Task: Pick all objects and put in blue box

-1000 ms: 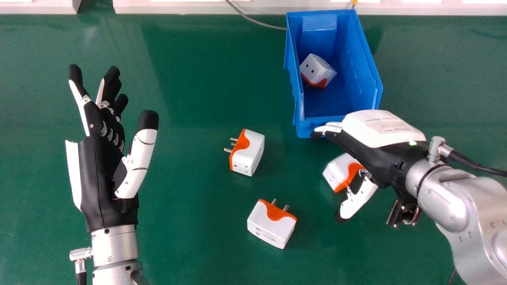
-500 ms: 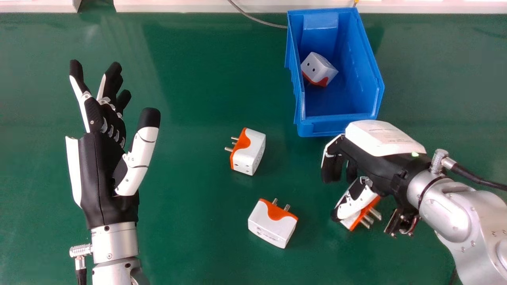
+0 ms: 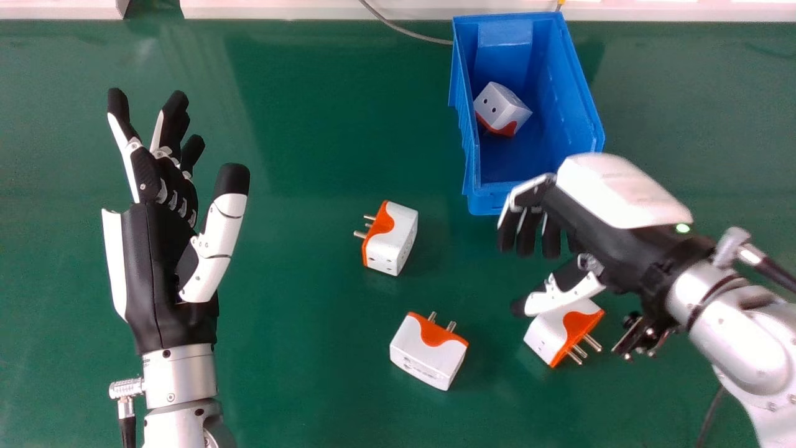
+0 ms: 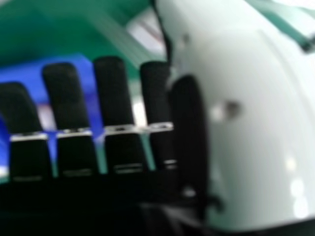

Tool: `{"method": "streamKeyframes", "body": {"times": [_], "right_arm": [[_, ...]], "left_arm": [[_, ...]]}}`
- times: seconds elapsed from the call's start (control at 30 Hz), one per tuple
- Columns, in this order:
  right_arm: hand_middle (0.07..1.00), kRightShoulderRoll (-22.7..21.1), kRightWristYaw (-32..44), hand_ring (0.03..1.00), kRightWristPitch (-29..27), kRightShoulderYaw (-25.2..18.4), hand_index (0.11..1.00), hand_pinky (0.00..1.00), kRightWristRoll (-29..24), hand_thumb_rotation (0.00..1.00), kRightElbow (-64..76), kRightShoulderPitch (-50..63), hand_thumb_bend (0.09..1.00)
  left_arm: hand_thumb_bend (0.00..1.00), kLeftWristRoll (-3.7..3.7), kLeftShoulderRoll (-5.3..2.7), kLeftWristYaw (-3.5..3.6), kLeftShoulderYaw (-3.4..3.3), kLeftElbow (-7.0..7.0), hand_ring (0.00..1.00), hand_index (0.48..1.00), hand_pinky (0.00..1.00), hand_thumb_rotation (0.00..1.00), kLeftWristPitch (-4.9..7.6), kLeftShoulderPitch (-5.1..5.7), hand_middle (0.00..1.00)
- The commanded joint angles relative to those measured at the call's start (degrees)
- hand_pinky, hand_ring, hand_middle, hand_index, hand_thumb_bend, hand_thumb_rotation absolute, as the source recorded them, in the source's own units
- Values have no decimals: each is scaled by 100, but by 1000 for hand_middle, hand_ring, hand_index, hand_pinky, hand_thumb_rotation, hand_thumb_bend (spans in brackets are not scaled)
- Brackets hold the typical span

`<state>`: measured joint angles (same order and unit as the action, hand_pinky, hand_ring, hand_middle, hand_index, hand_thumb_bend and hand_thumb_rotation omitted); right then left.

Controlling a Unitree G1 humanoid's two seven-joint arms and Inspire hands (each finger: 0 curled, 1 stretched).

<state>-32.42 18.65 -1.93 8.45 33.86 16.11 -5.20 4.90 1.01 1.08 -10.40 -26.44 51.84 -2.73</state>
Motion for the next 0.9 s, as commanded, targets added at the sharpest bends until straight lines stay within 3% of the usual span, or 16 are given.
{"method": "streamKeyframes", "body": {"times": [0.0, 0.27, 0.37, 0.43, 0.47, 0.5, 0.57, 0.67, 0.7, 0.77, 0.87], "right_arm": [[490, -37, -160, 409, -139, -260, 518, 311, -105, 0, 348, 98, 496], [501, -28, -184, 406, -346, -626, 528, 301, -283, 0, 715, 345, 493], [511, -168, 353, 415, 234, -638, 536, 299, 72, 0, 1268, 588, 492], [519, -350, 1095, 422, 844, -562, 537, 300, 556, 0, 1792, 764, 492], [573, -388, 1446, 481, 1126, -505, 572, 348, 774, 17, 2009, 818, 560], [691, -404, 1794, 612, 1390, -428, 649, 453, 993, 61, 2191, 848, 713], [805, -381, 2385, 741, 1809, -211, 718, 551, 1421, 112, 2385, 826, 836], [932, -244, 2997, 908, 2279, 65, 800, 706, 1768, 158, 2397, 738, 943], [932, -197, 3157, 908, 2405, 131, 800, 706, 1816, 158, 2381, 706, 943], [983, -117, 3414, 976, 2614, 256, 868, 824, 1937, 187, 2357, 647, 986], [989, -28, 3594, 985, 2759, 423, 882, 844, 2136, 193, 2288, 587, 992]], "left_arm": [[671, -33, 20, -22, 3, 125, 957, 928, 931, 572, 19, -48, 940], [672, -24, 11, -14, 11, 128, 957, 927, 932, 577, 43, -16, 940], [668, -4, 18, 3, 4, 116, 958, 927, 934, 573, 57, -13, 940], [666, -43, 18, -18, -9, 78, 958, 927, 935, 572, 83, -13, 940], [665, -69, 22, -31, -14, 70, 957, 927, 934, 572, 85, -6, 939], [668, -96, 24, -47, -17, 67, 955, 926, 934, 577, 82, 5, 937], [672, -122, 31, -67, -25, 65, 955, 926, 935, 582, 78, 20, 936], [666, -134, 44, -75, -27, 58, 952, 925, 930, 583, 86, 26, 933], [666, -124, 45, -71, -26, 56, 952, 925, 930, 583, 90, 26, 933], [659, -116, 52, -63, -28, 48, 948, 924, 925, 580, 98, 21, 932], [659, -119, 53, -70, -33, 59, 948, 924, 925, 580, 83, 18, 932]]}}
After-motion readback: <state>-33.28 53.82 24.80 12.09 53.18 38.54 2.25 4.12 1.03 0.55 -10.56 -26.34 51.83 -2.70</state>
